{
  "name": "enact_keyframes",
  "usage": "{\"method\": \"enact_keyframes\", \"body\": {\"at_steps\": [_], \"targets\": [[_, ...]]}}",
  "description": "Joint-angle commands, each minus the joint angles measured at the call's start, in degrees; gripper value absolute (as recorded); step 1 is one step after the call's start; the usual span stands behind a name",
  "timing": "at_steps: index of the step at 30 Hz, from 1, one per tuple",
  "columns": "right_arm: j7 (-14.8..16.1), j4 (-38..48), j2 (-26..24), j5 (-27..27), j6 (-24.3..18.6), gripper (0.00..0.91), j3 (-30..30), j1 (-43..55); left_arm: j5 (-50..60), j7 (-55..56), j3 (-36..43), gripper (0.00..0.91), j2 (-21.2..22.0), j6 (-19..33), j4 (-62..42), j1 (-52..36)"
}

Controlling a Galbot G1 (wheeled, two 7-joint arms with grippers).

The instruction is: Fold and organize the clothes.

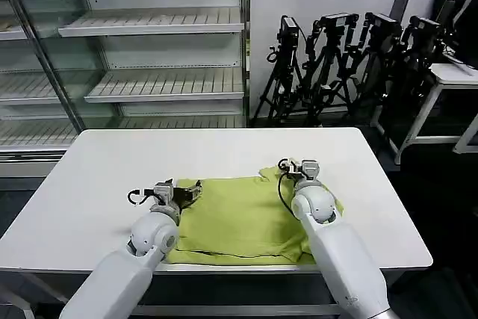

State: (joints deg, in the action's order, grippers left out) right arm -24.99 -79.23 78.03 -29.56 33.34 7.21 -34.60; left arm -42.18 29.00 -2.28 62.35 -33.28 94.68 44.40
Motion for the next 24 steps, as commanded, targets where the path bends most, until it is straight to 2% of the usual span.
{"method": "enact_keyframes", "body": {"at_steps": [1, 10, 15, 24], "targets": [[0.2, 2.1, 0.7, -2.7, 0.1, 0.000, -0.5, 0.9, -4.0, 0.6, 0.4, 0.010, -0.4, -0.1, -0.9, -0.4], [0.4, 1.0, 0.5, -3.1, -0.1, 0.000, -0.4, -0.1, -4.7, 0.4, -0.1, 0.020, -0.3, -0.1, -0.3, 0.5], [1.5, -1.1, 0.2, -2.5, -0.4, 0.000, 0.2, -0.9, -5.2, 0.3, -0.8, 0.020, -0.4, 0.0, 0.8, 0.6], [3.6, -8.4, -2.2, -1.1, -4.1, 0.000, 0.7, -2.5, -5.0, -0.5, -2.0, 0.020, -1.8, 0.1, 5.5, 0.8]]}}
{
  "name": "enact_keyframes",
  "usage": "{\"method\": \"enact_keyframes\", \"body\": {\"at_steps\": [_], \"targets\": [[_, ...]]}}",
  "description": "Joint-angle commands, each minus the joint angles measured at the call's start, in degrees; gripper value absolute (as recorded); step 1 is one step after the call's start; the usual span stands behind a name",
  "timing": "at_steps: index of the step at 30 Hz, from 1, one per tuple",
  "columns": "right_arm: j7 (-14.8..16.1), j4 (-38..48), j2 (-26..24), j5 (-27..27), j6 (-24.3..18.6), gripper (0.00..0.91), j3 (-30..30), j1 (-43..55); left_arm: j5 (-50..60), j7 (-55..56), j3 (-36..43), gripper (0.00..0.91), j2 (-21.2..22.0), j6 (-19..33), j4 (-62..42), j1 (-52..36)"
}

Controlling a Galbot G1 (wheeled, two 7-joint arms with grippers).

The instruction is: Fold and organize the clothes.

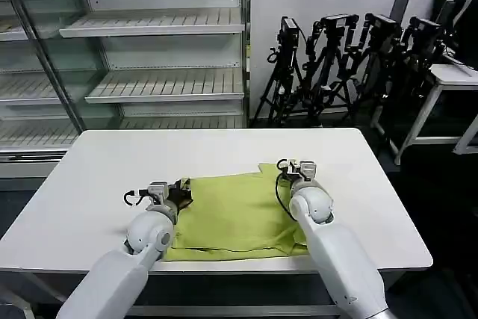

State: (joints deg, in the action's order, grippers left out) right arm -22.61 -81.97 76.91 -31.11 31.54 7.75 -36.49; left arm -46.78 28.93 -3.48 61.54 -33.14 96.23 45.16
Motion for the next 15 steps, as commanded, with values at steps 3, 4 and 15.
{"method": "enact_keyframes", "body": {"at_steps": [3, 4, 15], "targets": [[1.8, -8.2, -1.9, 0.7, -3.0, 0.000, 0.3, -1.3, 0.4, -1.5, -1.2, 0.020, -1.7, 0.0, 5.6, 0.4], [2.1, -9.3, -2.2, 0.7, -3.2, 0.000, 0.5, -1.5, 0.4, -1.7, -1.3, 0.020, -1.9, 0.0, 6.5, 0.6], [3.9, -16.7, -5.4, 1.9, -4.1, 0.000, 2.7, -6.5, 0.6, -3.3, -3.0, 0.020, -4.0, 0.1, 11.6, 3.4]]}}
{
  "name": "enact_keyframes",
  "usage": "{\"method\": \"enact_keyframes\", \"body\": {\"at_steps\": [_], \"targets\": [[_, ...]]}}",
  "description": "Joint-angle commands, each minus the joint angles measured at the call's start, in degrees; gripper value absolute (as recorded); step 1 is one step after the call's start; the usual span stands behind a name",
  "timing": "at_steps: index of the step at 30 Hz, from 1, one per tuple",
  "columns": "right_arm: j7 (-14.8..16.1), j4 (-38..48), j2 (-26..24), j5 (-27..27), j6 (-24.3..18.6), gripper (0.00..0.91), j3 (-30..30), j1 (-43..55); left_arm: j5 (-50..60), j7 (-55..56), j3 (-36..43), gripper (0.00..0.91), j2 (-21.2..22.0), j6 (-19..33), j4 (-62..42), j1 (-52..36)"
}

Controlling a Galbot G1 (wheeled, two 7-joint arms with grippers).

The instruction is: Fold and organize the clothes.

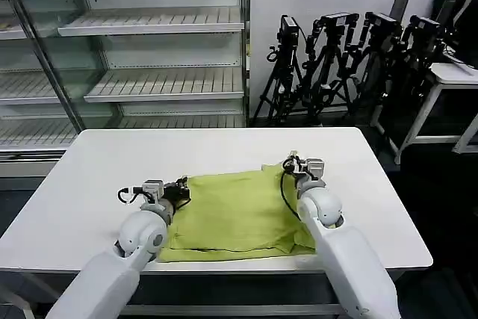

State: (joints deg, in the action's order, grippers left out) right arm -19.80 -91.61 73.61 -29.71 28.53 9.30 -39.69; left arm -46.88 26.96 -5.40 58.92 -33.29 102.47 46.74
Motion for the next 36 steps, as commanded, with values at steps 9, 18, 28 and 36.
{"method": "enact_keyframes", "body": {"at_steps": [9, 18, 28, 36], "targets": [[3.0, -16.5, -5.1, 1.0, -0.5, 0.000, 5.2, -12.3, 2.9, -2.6, -3.5, 0.020, -3.5, 0.2, 12.0, 9.2], [4.4, -26.9, -6.6, 3.2, -0.2, 0.000, 10.1, -25.8, 7.4, -3.4, -4.8, 0.020, -4.2, 0.2, 17.9, 16.9], [4.4, -28.9, -5.8, 4.4, 1.1, 0.000, 12.5, -32.2, 11.0, -4.7, -6.0, 0.020, -4.3, 0.2, 19.1, 22.5], [3.2, -26.7, -3.7, 8.6, 4.6, 0.907, 11.2, -32.4, 16.3, -5.9, -5.4, 0.685, -3.8, 0.1, 17.2, 22.7]]}}
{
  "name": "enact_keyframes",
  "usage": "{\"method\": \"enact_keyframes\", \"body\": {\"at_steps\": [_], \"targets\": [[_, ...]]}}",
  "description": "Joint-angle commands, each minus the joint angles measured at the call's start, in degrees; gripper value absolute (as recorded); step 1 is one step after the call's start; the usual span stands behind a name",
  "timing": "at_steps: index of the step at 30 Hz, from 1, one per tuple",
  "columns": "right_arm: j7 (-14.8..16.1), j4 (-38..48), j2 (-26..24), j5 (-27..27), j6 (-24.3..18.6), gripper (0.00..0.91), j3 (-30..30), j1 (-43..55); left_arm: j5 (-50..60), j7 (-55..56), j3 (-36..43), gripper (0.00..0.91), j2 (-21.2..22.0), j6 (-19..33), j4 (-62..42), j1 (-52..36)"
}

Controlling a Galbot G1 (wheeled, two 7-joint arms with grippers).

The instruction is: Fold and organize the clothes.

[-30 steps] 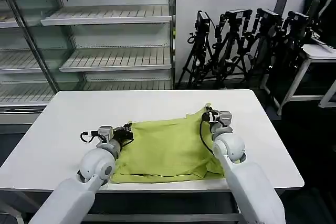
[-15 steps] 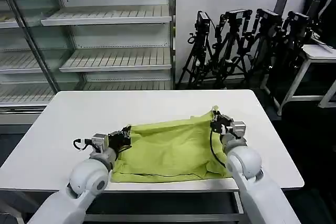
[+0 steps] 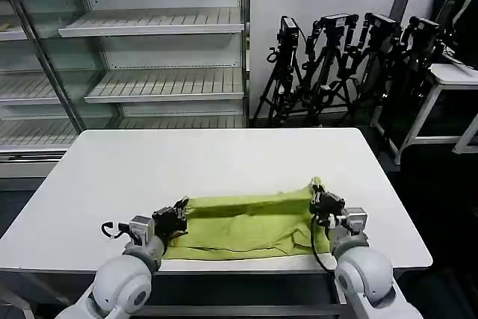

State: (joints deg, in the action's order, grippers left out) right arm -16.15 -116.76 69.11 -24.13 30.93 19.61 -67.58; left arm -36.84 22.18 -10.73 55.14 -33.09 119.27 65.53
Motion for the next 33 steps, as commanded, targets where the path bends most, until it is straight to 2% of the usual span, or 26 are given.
{"method": "enact_keyframes", "body": {"at_steps": [1, 6, 8, 12, 16, 19, 25, 33], "targets": [[-0.4, -1.7, 0.8, 3.1, 2.2, 0.907, 0.9, -4.7, 6.4, -1.3, -0.2, 0.907, -0.1, -0.1, 0.6, 4.1], [-0.4, -3.4, 1.1, 3.4, 2.1, 0.907, 1.5, -6.0, 6.9, -1.4, -0.7, 0.907, 0.1, -0.1, 1.6, 4.9], [-0.3, -4.8, 1.1, 5.3, 1.7, 0.907, 2.0, -6.9, 7.5, -0.9, -1.2, 0.907, 0.5, 0.0, 2.3, 5.3], [-0.2, -9.9, 1.3, 5.6, 0.7, 0.907, 4.0, -10.7, 6.8, 1.0, -3.0, 0.907, 1.9, 0.1, 5.4, 7.2], [0.5, -13.5, 1.9, 7.6, -0.7, 0.907, 5.7, -15.5, 1.8, 4.9, -5.2, 0.907, 4.9, 0.9, 6.8, 9.4], [0.9, -15.4, 3.0, 9.1, -1.4, 0.907, 6.2, -18.5, 1.8, 6.1, -4.3, 0.907, 7.4, 2.8, 5.3, 10.2], [0.9, -15.6, 4.4, 10.1, -1.7, 0.907, 5.6, -19.6, 2.4, 8.7, -2.9, 0.907, 13.6, 3.3, 0.7, 8.4], [2.0, -15.9, 5.0, 11.1, -2.3, 0.907, 6.0, -20.5, 4.6, 9.9, -1.7, 0.907, 15.4, 3.8, -2.0, 8.2]]}}
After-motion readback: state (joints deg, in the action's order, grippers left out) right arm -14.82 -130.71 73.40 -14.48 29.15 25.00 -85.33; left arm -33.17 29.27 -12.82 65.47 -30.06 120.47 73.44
